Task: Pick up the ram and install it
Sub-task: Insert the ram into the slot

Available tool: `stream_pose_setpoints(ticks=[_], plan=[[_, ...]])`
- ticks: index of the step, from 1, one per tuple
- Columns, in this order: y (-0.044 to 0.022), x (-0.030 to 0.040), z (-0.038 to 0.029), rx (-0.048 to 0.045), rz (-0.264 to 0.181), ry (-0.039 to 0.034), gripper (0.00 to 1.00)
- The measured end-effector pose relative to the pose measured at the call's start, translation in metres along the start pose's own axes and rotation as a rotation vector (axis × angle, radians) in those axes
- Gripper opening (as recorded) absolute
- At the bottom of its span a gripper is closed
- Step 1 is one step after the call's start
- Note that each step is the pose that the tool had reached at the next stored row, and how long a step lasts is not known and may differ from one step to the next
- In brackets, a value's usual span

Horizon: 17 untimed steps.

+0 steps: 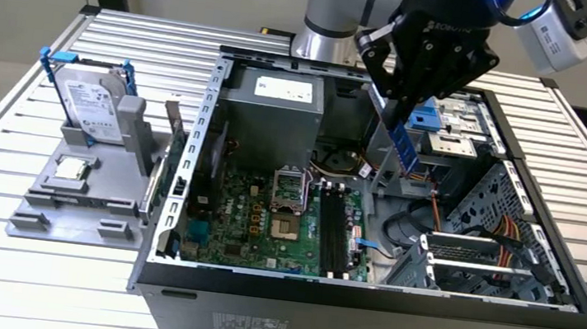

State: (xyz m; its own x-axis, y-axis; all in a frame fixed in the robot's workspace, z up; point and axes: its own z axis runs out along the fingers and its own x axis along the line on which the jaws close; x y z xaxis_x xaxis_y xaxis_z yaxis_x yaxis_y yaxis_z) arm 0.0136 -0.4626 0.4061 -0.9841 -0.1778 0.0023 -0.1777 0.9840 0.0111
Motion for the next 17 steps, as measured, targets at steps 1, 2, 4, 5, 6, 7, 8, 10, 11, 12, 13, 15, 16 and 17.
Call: stream_pose_setpoints(ticks=[1,2,4,5,6,7,8,10,11,12,13,15,16,17], plan=[[0.0,0.0,0.0003,0.0,0.001,0.0,0.0],[0.0,0.0,0.0005,0.0001,0.001,0.0001,0.0],[0.0,0.0,0.0009,0.0001,0.002,0.0,0.0],[0.0,0.0,0.0011,0.0,0.003,0.0001,0.0],[0.0,0.0,0.0026,0.0,0.003,0.0,0.0],[-0.0001,0.0,0.0066,0.0,0.003,0.0,0.0],[-0.0001,0.0,0.0068,0.0,0.003,0.0,0.0],[-0.0001,0.0,0.0072,0.0,0.003,0.0,0.0],[-0.0001,0.0,0.0074,0.0,0.003,0.0,0.0],[-0.0001,0.0,0.0077,-0.0001,0.003,0.0,0.0],[-0.0001,0.0,0.008,-0.0001,0.003,0.0,0.0],[-0.0001,0.0,0.0086,0.0,0.004,0.0,0.0],[-0.0001,0.0,0.0089,0.0001,0.005,0.0,0.0],[-0.0001,0.0,0.0092,0.0,0.006,0.0,0.0]])
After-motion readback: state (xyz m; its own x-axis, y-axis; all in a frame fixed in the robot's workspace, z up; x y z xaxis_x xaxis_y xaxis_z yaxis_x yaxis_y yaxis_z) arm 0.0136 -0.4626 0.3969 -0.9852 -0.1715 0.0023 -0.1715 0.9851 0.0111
